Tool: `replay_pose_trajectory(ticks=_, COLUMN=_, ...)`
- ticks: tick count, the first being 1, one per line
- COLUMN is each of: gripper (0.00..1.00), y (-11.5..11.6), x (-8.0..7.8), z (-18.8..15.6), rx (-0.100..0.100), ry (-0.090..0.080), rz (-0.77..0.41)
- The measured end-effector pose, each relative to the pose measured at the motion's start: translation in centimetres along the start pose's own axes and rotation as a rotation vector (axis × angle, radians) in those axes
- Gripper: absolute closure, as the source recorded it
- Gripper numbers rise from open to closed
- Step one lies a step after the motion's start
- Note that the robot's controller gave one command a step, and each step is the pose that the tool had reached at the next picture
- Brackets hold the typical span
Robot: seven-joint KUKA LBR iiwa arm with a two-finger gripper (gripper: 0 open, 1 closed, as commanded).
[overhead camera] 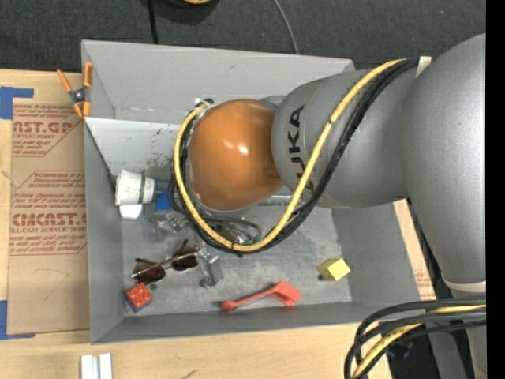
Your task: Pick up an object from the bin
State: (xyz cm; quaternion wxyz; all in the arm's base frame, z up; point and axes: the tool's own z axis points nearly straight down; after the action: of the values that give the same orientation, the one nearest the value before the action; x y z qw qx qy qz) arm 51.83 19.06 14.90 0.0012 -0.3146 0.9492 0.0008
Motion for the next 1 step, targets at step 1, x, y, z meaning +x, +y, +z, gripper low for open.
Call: replay_pose_trajectory(ticks=1, gripper=0.0, y=-0.52, x=0.9, z=0.51, rx=-0.002, ry=0.0, rz=-0.02)
